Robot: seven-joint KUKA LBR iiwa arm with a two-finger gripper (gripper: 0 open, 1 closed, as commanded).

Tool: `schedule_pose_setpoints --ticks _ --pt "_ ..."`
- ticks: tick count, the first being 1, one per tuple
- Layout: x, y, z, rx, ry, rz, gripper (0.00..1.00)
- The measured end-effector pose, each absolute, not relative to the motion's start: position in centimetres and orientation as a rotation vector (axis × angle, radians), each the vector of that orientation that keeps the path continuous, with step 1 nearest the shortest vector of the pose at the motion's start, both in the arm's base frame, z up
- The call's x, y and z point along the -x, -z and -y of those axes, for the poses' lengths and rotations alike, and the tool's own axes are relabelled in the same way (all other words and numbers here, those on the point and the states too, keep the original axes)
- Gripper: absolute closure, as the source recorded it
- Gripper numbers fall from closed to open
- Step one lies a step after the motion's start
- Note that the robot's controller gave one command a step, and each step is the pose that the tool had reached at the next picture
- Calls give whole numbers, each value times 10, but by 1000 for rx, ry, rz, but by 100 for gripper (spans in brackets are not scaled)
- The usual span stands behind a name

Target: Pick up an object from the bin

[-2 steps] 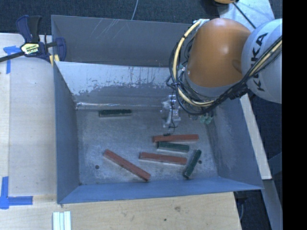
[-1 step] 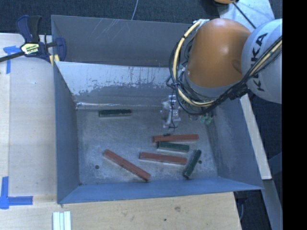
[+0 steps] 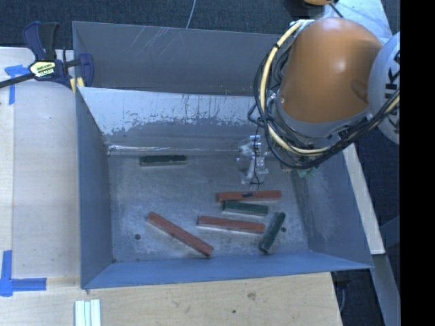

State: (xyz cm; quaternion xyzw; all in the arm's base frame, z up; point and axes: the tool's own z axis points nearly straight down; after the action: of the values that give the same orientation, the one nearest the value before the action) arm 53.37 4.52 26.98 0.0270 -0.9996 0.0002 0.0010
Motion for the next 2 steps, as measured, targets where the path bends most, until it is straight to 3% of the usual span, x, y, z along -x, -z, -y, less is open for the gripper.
schedule_pose_setpoints --ticks 1,2 --pt "-498 -140 -60 -70 0 3135 0" --pt "-500 -144 -60 -69 1 3143 0"
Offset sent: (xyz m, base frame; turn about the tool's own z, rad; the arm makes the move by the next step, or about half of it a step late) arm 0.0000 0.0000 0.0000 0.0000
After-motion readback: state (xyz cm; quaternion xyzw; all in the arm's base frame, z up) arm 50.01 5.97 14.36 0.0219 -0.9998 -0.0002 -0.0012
